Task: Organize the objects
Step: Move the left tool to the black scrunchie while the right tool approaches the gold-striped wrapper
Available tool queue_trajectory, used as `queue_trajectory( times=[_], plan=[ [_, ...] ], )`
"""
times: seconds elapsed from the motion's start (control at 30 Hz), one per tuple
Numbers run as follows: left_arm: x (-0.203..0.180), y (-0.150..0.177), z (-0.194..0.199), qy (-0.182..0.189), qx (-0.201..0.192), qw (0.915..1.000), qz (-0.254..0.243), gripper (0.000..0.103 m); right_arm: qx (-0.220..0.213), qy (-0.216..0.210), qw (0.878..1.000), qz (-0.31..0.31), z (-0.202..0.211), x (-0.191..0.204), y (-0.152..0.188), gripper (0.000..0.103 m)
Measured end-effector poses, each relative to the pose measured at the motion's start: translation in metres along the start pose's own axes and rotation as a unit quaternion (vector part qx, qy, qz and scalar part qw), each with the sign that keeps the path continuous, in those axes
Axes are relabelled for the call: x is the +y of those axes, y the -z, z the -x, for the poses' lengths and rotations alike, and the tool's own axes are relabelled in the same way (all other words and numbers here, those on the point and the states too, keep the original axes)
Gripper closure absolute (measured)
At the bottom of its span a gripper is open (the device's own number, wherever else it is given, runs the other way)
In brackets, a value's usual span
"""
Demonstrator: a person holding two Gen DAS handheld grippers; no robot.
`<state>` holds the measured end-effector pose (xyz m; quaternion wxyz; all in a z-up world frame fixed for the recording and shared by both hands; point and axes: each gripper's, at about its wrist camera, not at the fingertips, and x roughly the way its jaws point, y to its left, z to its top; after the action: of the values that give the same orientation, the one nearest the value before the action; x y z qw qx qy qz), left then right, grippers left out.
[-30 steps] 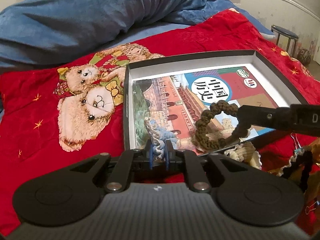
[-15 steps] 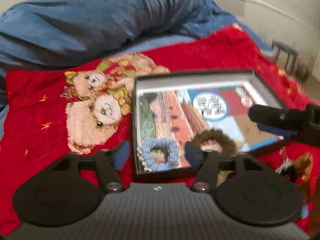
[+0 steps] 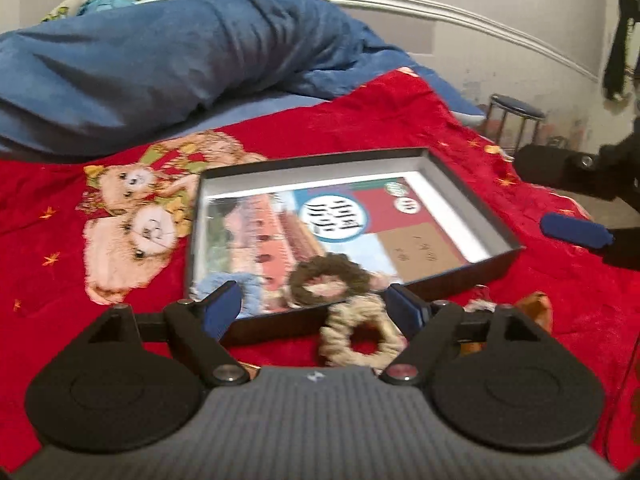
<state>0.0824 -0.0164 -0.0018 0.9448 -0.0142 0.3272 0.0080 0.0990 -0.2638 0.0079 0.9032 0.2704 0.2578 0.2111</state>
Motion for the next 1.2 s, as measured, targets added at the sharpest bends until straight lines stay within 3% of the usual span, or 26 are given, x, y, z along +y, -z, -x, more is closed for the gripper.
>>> queue_trajectory(
  times=[0.2, 0.33, 0.67, 0.77, 0.9, 1.03, 1.1, 1.2],
  plan=[
    [-0.017, 0.012, 0.009, 0.037, 0.002, 0.9992, -0.012, 0.016, -0.002, 0.077, 0.997, -0.001, 0.041, -0.005, 0.020, 0.013],
    [-0.033, 0.021, 0.009, 0.071, 0.010, 0.9969, -0.032, 0.016, 0.019, 0.124, 0.992, -0.005, 0.060, -0.012, 0.042, 0.013],
    [-0.051, 0.039, -0.013, 0.097, 0.016, 0.9951, -0.010, 0.032, 0.064, 0.115, 0.990, -0.056, 0.046, -0.036, 0.046, 0.017],
    [-0.050, 0.043, -0.018, 0.097, 0.016, 0.9952, 0.000, 0.044, 0.088, 0.107, 0.988, -0.069, 0.036, -0.042, 0.050, 0.020],
    [-0.050, 0.047, -0.025, 0.104, 0.021, 0.9943, 0.011, 0.075, 0.116, 0.100, 0.985, -0.075, 0.022, -0.046, 0.053, 0.022],
    [-0.058, 0.051, -0.024, 0.097, 0.008, 0.9952, -0.010, 0.076, 0.126, 0.095, 0.985, -0.074, 0.016, -0.049, 0.053, 0.022],
    [-0.060, 0.053, -0.024, 0.094, 0.003, 0.9954, -0.015, 0.067, 0.133, 0.093, 0.984, -0.078, 0.013, -0.051, 0.055, 0.024],
    [-0.064, 0.056, -0.026, 0.083, 0.003, 0.9963, -0.022, 0.065, 0.144, 0.093, 0.981, -0.087, 0.007, -0.054, 0.059, 0.029]
  ],
)
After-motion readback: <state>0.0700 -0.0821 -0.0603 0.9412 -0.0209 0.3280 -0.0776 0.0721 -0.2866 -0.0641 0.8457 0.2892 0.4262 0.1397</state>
